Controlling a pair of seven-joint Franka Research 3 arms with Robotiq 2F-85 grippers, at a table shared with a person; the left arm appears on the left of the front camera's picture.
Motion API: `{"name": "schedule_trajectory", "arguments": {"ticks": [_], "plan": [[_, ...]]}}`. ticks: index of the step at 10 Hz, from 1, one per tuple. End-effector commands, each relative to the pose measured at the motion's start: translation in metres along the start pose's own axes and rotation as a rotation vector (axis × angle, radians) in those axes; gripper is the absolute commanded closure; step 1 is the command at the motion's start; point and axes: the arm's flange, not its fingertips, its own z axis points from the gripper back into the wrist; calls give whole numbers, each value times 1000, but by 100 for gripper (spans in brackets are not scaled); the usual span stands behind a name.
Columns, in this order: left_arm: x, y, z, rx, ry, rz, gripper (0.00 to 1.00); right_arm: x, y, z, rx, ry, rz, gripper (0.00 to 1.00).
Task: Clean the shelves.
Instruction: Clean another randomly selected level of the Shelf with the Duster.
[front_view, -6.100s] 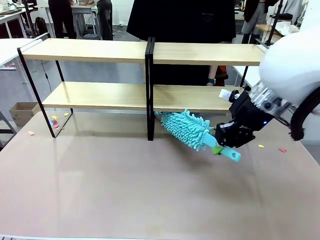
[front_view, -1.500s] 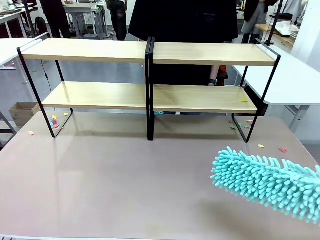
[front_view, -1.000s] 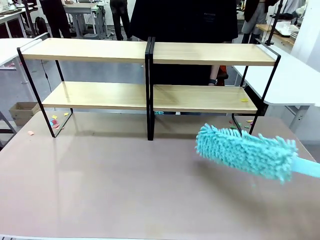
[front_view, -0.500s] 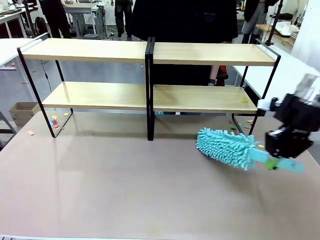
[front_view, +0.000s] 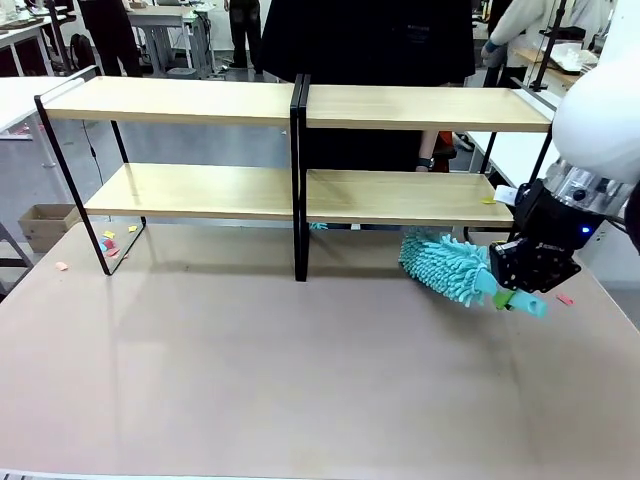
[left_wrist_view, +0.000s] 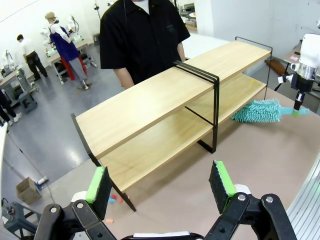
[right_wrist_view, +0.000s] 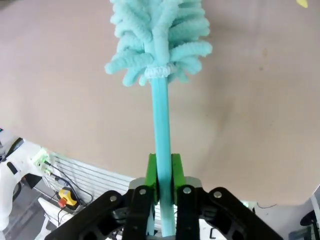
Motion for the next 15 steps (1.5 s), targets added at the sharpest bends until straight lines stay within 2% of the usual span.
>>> {"name": "schedule_trajectory", "arguments": {"ticks": [1,5,7,8,9,11,13,15], "plan": [[-2,0,-1,5,-1,-2,0,6,-4,-17,-76,-50,-60,87],[-2,0,-1,5,-1,-2,0,20,-25,-38,-164,-74,-31,87],[-2,0,-1,5,-1,-2,0,14,-28,-33,-347,-80,-114,87],[-2,0,-1,5,-1,-2,0,7,-23,-30,-488,-93,-153,87],[-2,0,-1,5,-1,-2,0,2,-16,-32,-564,-128,-166,87],[-2,0,-1,5,-1,-2,0,-12,1,-37,-537,-248,-106,87],[-2,0,-1,5,-1,-2,0,-27,12,-42,-525,-278,-48,87],[-2,0,-1,5,-1,-2,0,-38,33,-53,-512,-259,10,87]]}}
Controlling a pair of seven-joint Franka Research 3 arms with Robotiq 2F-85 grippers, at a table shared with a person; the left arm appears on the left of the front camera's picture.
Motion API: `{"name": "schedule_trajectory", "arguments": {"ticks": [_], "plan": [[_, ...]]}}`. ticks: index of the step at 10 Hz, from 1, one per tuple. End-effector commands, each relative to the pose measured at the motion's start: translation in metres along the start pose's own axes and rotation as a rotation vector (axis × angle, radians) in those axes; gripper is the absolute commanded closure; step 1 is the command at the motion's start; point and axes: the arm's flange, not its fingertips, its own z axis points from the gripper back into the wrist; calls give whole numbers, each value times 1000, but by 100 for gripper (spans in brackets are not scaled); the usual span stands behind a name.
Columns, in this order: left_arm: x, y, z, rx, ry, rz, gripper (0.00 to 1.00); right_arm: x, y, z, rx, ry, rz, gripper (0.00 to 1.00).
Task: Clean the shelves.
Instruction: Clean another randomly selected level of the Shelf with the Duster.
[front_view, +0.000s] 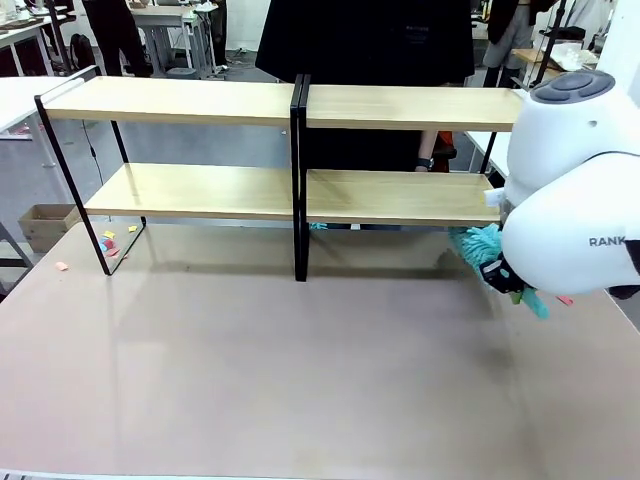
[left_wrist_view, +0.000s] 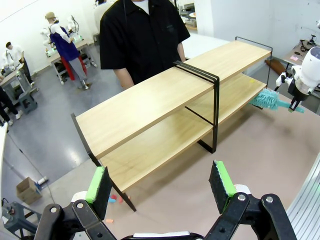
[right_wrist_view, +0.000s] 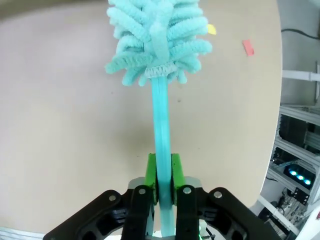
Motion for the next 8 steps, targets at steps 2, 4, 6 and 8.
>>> {"name": "schedule_trajectory", "arguments": {"ticks": [2,4,6,8], "plan": [[-2,0,-1,4,-1,-2,0,-38,19,-27,4,11,36,87],[-2,0,-1,4,-1,-2,0,-36,26,-31,33,34,58,87],[-2,0,-1,4,-1,-2,0,-34,24,-27,26,46,57,87],[-2,0,-1,4,-1,-2,0,-52,-13,2,254,134,103,87]]}}
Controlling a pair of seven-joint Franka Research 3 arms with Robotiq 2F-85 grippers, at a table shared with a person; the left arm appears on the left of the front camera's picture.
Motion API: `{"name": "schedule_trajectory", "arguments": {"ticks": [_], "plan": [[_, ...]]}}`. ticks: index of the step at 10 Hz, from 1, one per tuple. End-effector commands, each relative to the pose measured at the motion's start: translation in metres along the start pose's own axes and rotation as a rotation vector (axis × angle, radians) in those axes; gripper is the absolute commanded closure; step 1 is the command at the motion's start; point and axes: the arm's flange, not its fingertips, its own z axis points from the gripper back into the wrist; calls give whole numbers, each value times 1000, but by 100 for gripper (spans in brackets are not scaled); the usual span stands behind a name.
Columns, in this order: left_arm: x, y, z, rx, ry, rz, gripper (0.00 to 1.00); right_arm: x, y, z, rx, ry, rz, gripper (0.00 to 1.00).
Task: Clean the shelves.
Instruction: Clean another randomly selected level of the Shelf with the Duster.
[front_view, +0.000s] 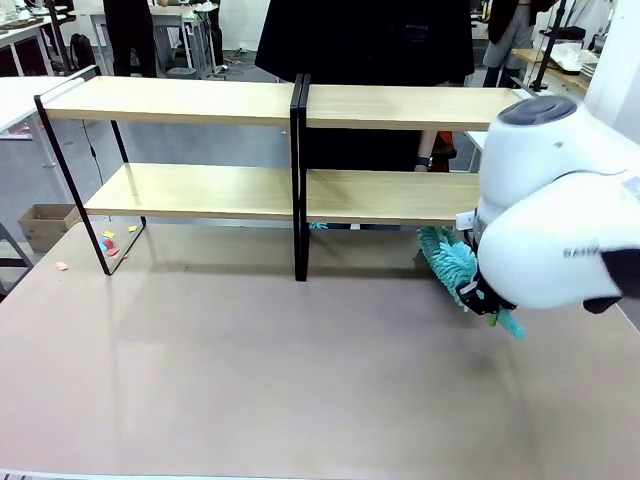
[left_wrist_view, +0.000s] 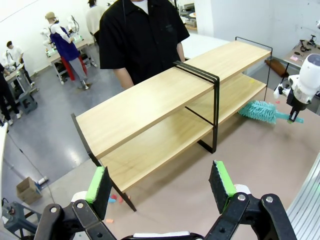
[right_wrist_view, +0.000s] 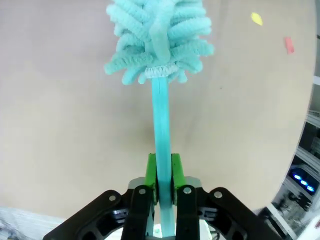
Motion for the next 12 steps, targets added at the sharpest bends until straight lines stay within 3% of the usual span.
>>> {"name": "schedule_trajectory", "arguments": {"ticks": [1,3,5,8,10,11,12], "plan": [[-2,0,-1,4,-1,-2,0,-68,-71,33,216,103,-1,87],[-2,0,-1,4,-1,-2,0,-129,-139,73,332,196,-16,87],[-2,0,-1,4,-1,-2,0,-184,-188,100,621,245,256,87],[-2,0,-1,4,-1,-2,0,-233,-256,104,892,164,452,87],[-2,0,-1,4,-1,-2,0,-236,-274,90,1016,105,497,87],[-2,0,-1,4,-1,-2,0,-228,-273,80,1059,86,431,87],[-2,0,-1,4,-1,-2,0,-246,-262,93,970,112,470,87]]}}
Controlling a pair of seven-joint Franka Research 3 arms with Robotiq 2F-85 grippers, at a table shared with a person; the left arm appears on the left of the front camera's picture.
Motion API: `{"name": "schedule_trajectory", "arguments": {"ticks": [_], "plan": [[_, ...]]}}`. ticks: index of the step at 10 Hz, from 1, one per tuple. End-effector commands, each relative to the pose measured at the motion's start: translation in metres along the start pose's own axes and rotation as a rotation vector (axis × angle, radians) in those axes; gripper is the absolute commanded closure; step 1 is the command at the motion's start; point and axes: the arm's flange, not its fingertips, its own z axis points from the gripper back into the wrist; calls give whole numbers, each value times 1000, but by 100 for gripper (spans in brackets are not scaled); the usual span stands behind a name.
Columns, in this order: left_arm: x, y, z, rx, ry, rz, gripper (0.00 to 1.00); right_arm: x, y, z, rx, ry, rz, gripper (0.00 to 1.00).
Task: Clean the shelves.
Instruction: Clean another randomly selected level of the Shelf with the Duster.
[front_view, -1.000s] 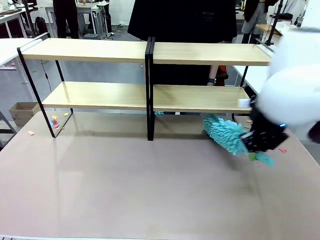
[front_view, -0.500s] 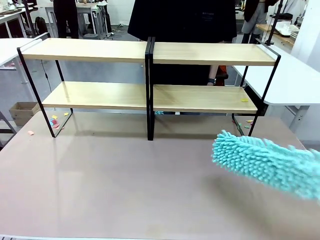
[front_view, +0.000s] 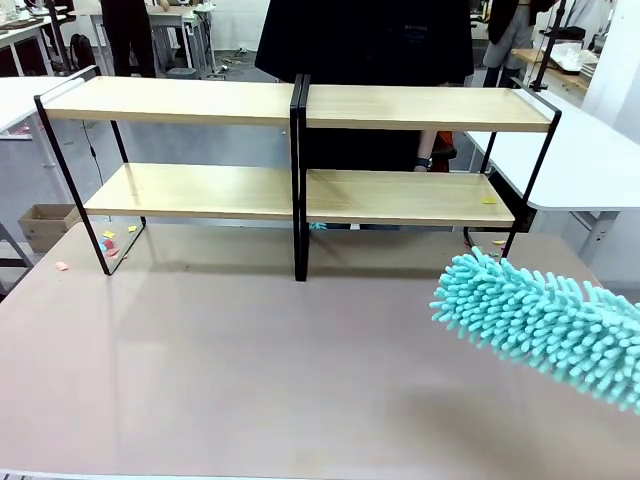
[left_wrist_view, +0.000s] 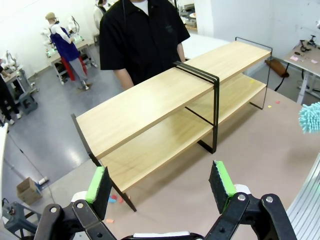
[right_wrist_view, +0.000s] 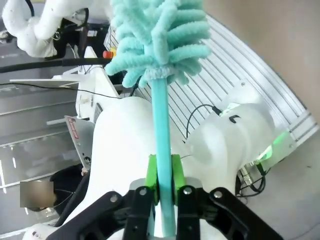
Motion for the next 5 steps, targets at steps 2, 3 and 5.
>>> {"name": "schedule_trajectory", "arguments": {"ticks": [2,3,5], "plan": [[-2,0,-2,3,0,-1,0,-4,16,-2,-43,15,15,87],[-2,0,-2,3,0,-1,0,-4,16,-2,-43,15,15,87],[-2,0,-2,3,0,-1,0,-4,16,-2,-43,15,15,87]]}}
